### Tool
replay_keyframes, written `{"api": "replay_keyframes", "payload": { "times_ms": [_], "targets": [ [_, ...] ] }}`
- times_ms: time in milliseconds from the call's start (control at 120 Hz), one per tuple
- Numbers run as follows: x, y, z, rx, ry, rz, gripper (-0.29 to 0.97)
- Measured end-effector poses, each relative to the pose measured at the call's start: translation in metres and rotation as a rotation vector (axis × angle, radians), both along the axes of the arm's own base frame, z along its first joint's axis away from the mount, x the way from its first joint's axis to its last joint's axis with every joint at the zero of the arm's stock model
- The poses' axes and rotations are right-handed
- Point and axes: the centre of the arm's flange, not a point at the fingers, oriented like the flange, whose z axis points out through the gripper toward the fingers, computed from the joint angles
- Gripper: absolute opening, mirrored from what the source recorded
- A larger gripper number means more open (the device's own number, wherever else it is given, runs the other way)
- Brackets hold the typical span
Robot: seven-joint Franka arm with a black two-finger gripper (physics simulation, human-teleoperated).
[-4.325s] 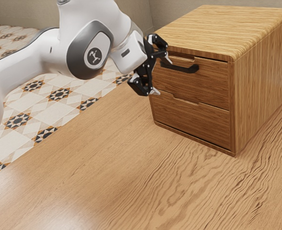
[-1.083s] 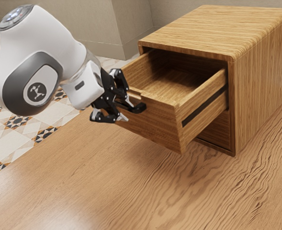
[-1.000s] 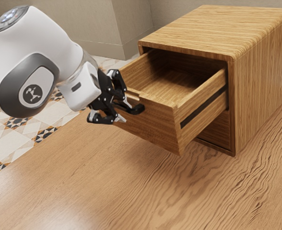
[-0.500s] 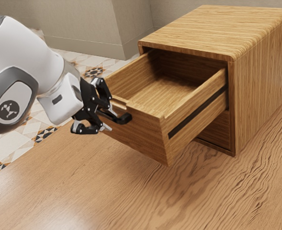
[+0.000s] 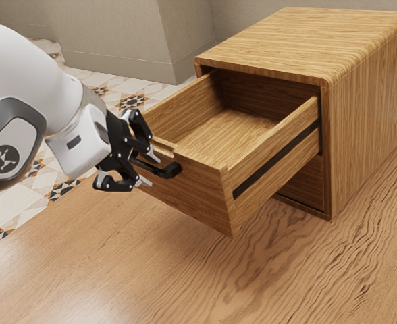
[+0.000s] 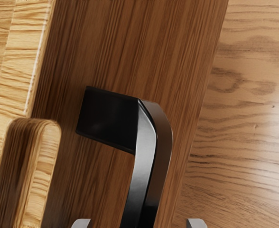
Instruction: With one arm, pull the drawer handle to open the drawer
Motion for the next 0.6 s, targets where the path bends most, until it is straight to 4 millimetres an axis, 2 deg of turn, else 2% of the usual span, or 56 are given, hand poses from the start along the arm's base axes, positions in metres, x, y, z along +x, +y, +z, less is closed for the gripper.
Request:
{"api": "replay_keyframes", "payload": {
  "times_ms": [108, 225, 275, 342, 383, 450, 525, 600],
  "targets": [
    [-0.005, 0.000, 0.009, 0.000, -0.019, 0.001, 0.20],
    [-0.017, -0.004, 0.029, 0.001, -0.061, -0.001, 0.20],
    [-0.019, -0.008, 0.038, 0.001, -0.074, -0.001, 0.25],
    [-0.019, -0.027, 0.066, 0.028, -0.100, -0.008, 0.37],
    [-0.027, -0.040, 0.094, 0.051, -0.119, 0.004, 0.42],
    [-0.040, -0.045, 0.126, 0.050, -0.110, 0.071, 0.49],
    [-0.043, -0.043, 0.141, 0.003, -0.042, 0.197, 0.55],
    [-0.025, -0.040, 0.145, -0.059, 0.055, 0.337, 0.59]
  ]
}}
